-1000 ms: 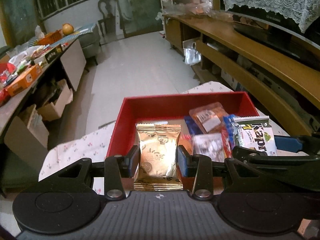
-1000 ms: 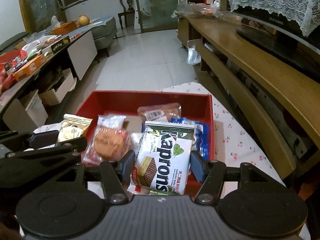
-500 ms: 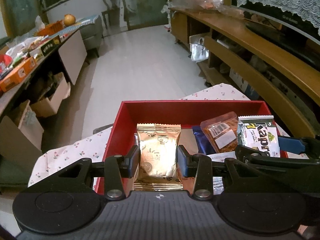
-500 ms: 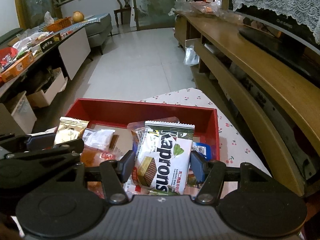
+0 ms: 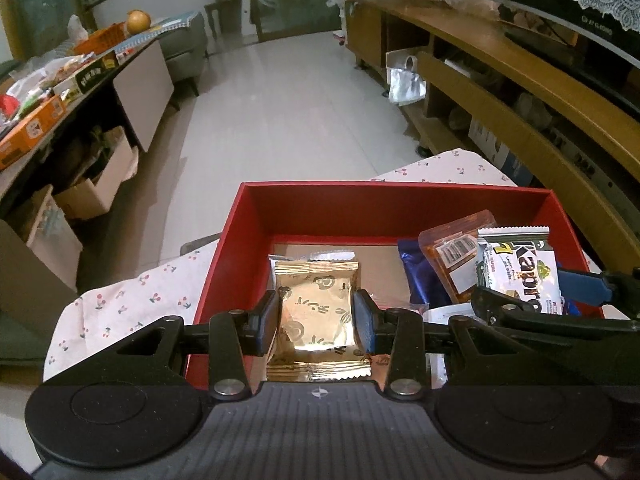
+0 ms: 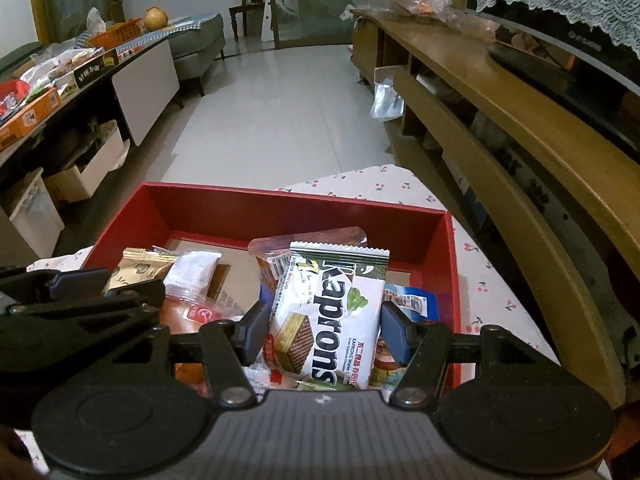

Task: Organize snacks
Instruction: 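Lower the gold packet and Kaprons bar into the red box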

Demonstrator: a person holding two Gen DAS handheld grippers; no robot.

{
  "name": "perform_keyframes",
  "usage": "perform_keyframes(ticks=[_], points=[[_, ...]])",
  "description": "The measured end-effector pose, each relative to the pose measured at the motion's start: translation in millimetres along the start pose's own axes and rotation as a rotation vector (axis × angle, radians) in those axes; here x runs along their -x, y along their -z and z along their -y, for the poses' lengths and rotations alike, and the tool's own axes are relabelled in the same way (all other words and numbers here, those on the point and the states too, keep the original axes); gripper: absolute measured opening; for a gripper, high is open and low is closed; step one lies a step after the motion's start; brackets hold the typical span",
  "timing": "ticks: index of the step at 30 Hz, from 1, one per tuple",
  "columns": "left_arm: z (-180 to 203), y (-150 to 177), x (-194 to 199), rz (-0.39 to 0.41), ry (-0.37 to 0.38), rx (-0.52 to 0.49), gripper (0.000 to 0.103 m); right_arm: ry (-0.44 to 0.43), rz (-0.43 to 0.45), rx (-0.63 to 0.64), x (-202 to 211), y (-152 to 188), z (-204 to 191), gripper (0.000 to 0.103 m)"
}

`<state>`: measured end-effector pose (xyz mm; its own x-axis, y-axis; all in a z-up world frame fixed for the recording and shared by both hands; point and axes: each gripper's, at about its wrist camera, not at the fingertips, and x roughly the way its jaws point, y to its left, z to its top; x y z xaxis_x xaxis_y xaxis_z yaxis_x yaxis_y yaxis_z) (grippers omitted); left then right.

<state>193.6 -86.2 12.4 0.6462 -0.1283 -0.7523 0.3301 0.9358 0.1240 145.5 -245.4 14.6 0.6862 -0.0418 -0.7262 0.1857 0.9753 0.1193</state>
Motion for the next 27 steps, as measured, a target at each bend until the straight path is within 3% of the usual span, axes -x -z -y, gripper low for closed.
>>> perform_keyframes(ticks=[27], points=[[-10.4, -6.3, -12.7, -0.03, 0.013, 0.048, 0.05, -0.017, 0.002, 0.002, -16.9, -5.7, -5.5, 0.074]])
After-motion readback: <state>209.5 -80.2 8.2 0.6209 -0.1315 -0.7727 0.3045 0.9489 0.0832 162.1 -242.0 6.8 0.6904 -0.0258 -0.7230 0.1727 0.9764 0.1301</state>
